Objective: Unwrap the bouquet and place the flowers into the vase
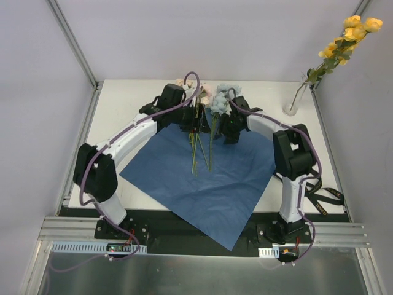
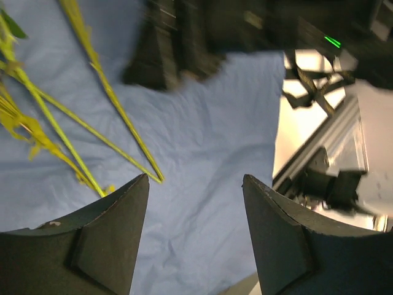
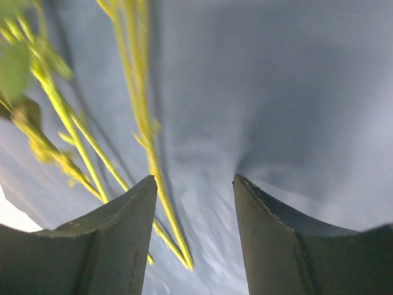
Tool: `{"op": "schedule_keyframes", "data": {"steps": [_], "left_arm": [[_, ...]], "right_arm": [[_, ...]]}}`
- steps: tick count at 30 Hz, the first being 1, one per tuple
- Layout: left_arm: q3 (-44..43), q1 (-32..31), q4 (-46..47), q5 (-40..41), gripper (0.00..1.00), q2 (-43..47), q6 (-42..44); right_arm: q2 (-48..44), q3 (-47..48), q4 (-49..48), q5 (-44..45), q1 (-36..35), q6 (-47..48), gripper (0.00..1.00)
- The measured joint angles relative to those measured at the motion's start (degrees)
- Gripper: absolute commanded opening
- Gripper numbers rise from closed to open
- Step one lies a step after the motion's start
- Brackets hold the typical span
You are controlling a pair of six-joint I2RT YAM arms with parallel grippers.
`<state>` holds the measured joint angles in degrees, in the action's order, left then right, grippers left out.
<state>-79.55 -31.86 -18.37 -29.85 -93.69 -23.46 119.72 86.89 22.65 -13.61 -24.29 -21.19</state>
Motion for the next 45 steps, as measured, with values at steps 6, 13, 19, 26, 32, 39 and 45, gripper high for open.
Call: {"op": "schedule_keyframes", "data": {"steps": [6, 13, 19, 26, 32, 39, 45], "left_arm": [[-10.56, 1.18, -1.05, 2.69, 0.45, -14.19, -2.32], [-26.1, -3.17, -6.01, 16.17, 0.49, -31.04, 1.44], [-30.99, -5.99, -10.58, 24.33, 0.42, -36.96, 3.37], [-32.92, -7.19, -12.02, 26.4, 0.12, -41.24, 3.72], [-33.24, -7.21, -12.46, 28.83, 0.19, -41.24, 4.7], [-33.24, -7.21, -12.76, 30.03, 0.12, -41.24, 6.43], [-33.55, -7.21, -13.35, 29.73, 0.0, -41.31, 7.63]], "right_arm": [[-17.46, -15.72, 2.51, 2.12, 6.4, 1.81, 0.57], [-36.87, -22.47, 8.57, 8.5, 12.92, 6.84, 0.57], [-46.45, -25.46, 11.06, 8.96, 12.15, 8.83, 0.57], [-45.68, -25.86, 11.67, 8.5, 12.15, 9.33, 0.57], [-44.5, -25.81, 11.63, 7.45, 12.09, 9.27, 0.57], [-43.43, -24.79, 11.69, 6.71, 11.15, 8.39, 0.57], [-43.43, -23.08, 11.65, 6.12, 9.05, 7.41, 0.61]]}}
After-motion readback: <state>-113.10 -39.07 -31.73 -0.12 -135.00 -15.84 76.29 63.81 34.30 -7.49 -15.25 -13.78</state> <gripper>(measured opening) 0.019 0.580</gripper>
